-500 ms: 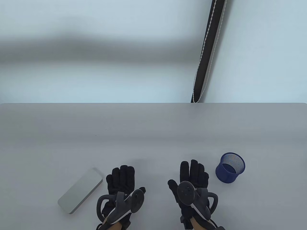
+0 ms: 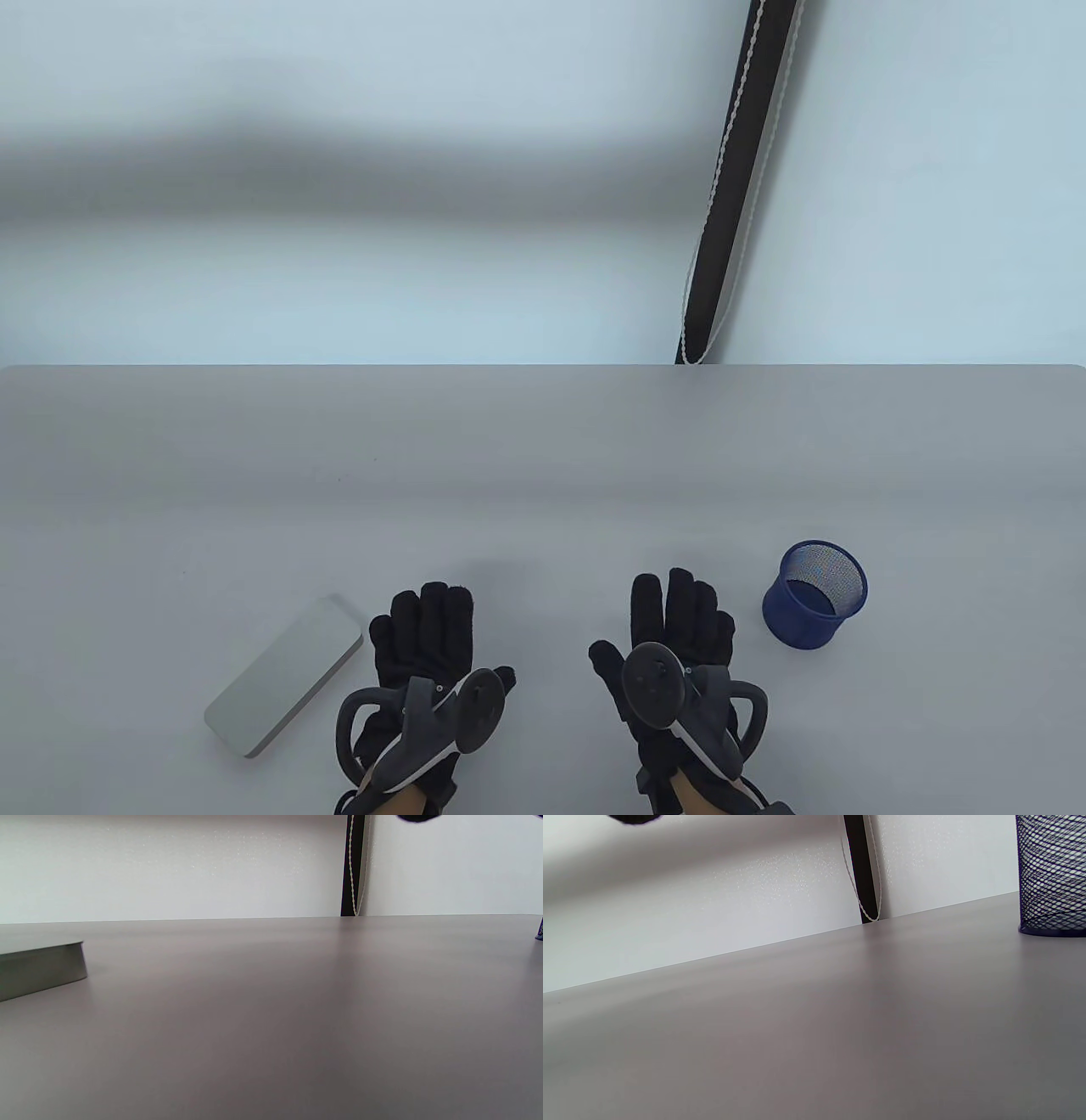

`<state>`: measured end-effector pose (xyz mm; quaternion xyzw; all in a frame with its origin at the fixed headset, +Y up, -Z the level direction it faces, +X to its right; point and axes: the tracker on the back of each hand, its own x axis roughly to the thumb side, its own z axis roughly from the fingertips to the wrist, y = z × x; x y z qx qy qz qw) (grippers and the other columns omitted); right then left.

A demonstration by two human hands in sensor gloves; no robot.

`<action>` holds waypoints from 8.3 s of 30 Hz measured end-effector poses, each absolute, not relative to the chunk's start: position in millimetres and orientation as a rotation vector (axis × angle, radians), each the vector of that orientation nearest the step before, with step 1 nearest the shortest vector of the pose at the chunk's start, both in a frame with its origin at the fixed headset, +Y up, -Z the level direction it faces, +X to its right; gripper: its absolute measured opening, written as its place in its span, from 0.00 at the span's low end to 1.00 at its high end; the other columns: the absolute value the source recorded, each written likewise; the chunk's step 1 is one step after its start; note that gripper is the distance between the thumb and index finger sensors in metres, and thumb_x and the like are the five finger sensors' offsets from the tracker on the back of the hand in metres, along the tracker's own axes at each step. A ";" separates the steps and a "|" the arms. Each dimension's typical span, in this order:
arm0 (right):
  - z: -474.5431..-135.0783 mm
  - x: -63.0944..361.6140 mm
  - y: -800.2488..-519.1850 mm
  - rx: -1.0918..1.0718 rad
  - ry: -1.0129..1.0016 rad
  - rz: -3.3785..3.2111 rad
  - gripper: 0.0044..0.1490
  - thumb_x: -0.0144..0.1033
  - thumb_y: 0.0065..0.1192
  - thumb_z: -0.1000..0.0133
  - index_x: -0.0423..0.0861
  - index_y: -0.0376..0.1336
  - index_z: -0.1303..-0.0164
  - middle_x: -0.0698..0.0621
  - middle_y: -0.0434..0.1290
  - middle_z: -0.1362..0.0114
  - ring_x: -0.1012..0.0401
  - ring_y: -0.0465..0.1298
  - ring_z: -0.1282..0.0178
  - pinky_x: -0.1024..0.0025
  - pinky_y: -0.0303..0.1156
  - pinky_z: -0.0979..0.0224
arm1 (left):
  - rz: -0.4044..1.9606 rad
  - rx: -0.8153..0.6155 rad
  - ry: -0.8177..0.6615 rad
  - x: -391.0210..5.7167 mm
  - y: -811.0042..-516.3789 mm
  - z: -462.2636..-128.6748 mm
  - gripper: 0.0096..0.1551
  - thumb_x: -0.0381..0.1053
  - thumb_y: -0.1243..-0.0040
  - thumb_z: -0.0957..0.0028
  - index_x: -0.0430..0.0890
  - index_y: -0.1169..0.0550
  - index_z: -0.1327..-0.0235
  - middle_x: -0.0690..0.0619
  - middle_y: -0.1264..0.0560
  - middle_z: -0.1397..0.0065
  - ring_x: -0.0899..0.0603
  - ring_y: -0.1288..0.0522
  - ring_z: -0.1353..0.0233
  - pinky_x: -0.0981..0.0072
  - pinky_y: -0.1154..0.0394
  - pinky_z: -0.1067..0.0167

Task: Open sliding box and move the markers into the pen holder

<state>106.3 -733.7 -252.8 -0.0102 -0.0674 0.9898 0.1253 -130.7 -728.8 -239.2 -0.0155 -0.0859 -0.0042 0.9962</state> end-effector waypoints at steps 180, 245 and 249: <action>-263.1 79.1 -776.2 0.522 0.507 2.957 0.44 0.65 0.54 0.53 0.59 0.42 0.33 0.57 0.48 0.22 0.52 0.51 0.21 0.49 0.49 0.19 | -0.119 -0.376 -0.432 -99.0 -763.3 -258.4 0.43 0.73 0.48 0.51 0.60 0.46 0.24 0.62 0.43 0.16 0.50 0.38 0.17 0.57 0.37 0.19; -263.2 94.7 -777.0 0.448 0.676 3.006 0.49 0.67 0.55 0.53 0.58 0.38 0.31 0.54 0.44 0.22 0.53 0.48 0.20 0.48 0.48 0.19 | -0.174 -0.399 -0.443 -127.5 -764.3 -256.6 0.48 0.73 0.48 0.55 0.59 0.49 0.25 0.58 0.45 0.16 0.46 0.39 0.17 0.54 0.38 0.19; -263.6 95.8 -776.7 0.435 0.695 3.007 0.49 0.66 0.55 0.53 0.59 0.38 0.31 0.54 0.44 0.22 0.53 0.47 0.20 0.48 0.48 0.19 | -0.171 -0.398 -0.443 -130.5 -764.6 -256.4 0.48 0.73 0.48 0.55 0.59 0.49 0.24 0.57 0.45 0.16 0.46 0.39 0.17 0.54 0.38 0.19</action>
